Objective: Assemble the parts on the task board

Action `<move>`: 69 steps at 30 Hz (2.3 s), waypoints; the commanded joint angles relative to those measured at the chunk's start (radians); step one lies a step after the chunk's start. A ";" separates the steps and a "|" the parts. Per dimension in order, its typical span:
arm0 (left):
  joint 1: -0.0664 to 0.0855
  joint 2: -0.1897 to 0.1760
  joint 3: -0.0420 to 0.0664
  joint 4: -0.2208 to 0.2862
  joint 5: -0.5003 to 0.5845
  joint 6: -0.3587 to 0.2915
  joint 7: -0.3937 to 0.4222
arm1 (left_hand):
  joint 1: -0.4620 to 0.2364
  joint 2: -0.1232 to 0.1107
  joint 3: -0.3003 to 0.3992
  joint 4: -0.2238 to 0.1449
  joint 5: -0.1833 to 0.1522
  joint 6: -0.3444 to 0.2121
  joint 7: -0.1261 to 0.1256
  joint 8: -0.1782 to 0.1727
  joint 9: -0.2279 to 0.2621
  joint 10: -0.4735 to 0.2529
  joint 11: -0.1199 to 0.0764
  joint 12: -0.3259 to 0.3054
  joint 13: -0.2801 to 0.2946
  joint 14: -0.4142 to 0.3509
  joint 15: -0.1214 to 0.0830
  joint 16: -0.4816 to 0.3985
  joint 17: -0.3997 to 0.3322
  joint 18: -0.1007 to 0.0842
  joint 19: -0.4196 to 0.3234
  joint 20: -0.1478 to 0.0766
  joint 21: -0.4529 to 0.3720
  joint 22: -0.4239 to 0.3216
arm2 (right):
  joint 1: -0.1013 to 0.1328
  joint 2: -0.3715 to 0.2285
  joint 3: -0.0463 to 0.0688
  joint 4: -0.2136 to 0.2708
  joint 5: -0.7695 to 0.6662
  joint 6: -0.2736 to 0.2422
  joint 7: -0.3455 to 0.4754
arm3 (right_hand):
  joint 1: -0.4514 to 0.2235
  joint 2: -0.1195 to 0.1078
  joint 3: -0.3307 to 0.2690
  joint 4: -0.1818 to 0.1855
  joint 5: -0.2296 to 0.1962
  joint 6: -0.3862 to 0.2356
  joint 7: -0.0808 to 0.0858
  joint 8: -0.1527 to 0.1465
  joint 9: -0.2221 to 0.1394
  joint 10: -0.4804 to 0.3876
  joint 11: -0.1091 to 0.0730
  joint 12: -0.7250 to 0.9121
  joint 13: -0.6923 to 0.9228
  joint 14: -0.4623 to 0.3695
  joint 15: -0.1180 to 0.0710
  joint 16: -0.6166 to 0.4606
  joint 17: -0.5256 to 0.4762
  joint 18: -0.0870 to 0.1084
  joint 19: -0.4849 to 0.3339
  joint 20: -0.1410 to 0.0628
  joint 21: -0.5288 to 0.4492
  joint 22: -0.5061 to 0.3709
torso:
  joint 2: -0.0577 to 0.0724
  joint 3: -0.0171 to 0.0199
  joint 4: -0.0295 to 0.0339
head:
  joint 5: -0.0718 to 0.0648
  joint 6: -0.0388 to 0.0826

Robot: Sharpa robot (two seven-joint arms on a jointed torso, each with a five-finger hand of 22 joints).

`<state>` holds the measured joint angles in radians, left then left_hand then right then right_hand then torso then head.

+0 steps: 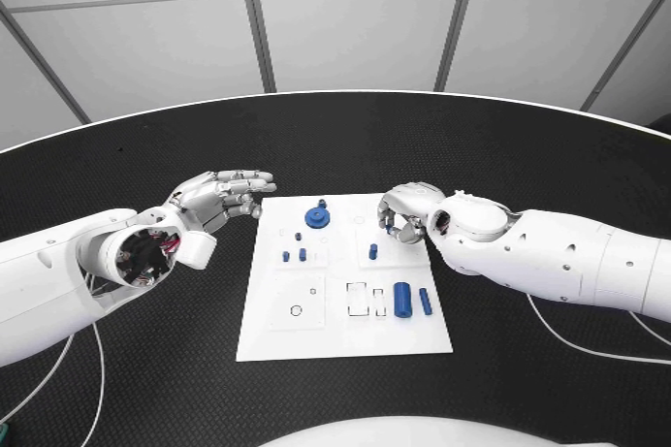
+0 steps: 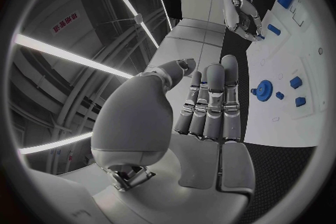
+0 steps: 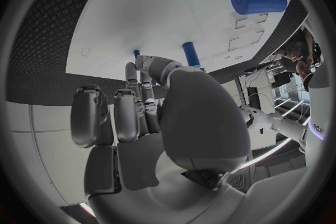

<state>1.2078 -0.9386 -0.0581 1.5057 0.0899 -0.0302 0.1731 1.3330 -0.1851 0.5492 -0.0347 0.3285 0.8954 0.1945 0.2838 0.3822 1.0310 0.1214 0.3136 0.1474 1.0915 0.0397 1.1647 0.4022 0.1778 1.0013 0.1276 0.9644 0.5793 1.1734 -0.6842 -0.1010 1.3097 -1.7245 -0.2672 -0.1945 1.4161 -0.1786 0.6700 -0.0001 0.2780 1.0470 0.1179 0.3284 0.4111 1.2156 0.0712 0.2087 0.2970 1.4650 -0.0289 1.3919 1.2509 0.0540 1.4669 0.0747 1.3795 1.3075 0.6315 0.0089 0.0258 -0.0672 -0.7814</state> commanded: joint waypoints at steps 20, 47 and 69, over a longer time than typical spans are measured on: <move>0.000 0.012 0.000 -0.032 0.000 0.008 -0.003 | 0.003 0.007 -0.005 -0.002 0.002 -0.006 0.003 0.005 0.000 -0.009 0.004 0.007 0.000 -0.008 0.003 -0.006 -0.002 0.008 -0.006 0.000 -0.006 -0.001 | 0.007 -0.138 0.018 0.262 0.000 -0.066 -0.029 | -0.020 -0.003 0.015 -0.006 0.002 0.016 -0.003 0.007 0.007 0.044 -0.030 0.002 0.003 0.047 -0.007 0.001 -0.004 -0.015 0.045 -0.010 0.025 0.151 | -0.011 -0.0009 -0.0091 | 0.014 0.000; 0.000 0.067 0.000 -0.071 0.000 0.020 -0.003 | 0.005 0.010 -0.006 -0.002 0.002 -0.006 0.004 0.005 0.000 -0.011 0.005 0.008 0.000 -0.011 0.004 -0.006 -0.003 0.007 -0.007 0.001 -0.007 -0.002 | -0.042 0.078 0.025 0.259 0.001 -0.040 0.039 | -0.022 -0.003 0.020 -0.009 0.004 0.016 -0.003 0.006 0.009 0.045 -0.030 -0.001 0.003 0.047 -0.008 0.000 -0.006 -0.014 0.044 -0.011 0.024 0.151 | -0.012 -0.0030 -0.0081 | 0.120 -0.022; 0.000 0.077 0.000 -0.070 0.000 0.038 -0.007 | 0.005 0.011 -0.007 -0.002 0.001 -0.006 0.004 0.006 0.000 -0.011 0.005 0.009 0.000 -0.012 0.004 -0.006 -0.003 0.007 -0.007 0.001 -0.007 -0.003 | -0.088 0.132 0.014 0.199 0.001 -0.011 0.051 | -0.023 -0.003 0.023 -0.012 0.007 0.015 -0.002 0.004 0.010 0.045 -0.029 -0.004 0.003 0.047 -0.008 -0.001 -0.008 -0.013 0.043 -0.011 0.020 0.148 | -0.013 -0.0020 -0.0088 | 0.148 -0.048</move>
<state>1.2078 -0.8617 -0.0580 1.4361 0.0898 0.0075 0.1663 1.3372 -0.1809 0.5465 -0.0373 0.3285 0.8954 0.1945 0.2838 0.3821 1.0274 0.1250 0.3173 0.1474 1.0879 0.0433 1.1648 0.4004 0.1770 1.0013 0.1276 0.9606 0.5777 1.0856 -0.5521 -0.0866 1.5092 -1.7238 -0.2782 -0.1439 1.3934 -0.1918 0.6891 -0.0110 0.2787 1.0591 0.1157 0.3271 0.4199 1.2330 0.0607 0.2050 0.2992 1.4652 -0.0287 1.3918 1.2434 0.0541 1.4667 0.0678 1.4018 1.3073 0.6189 0.0072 0.0171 0.0795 -0.8279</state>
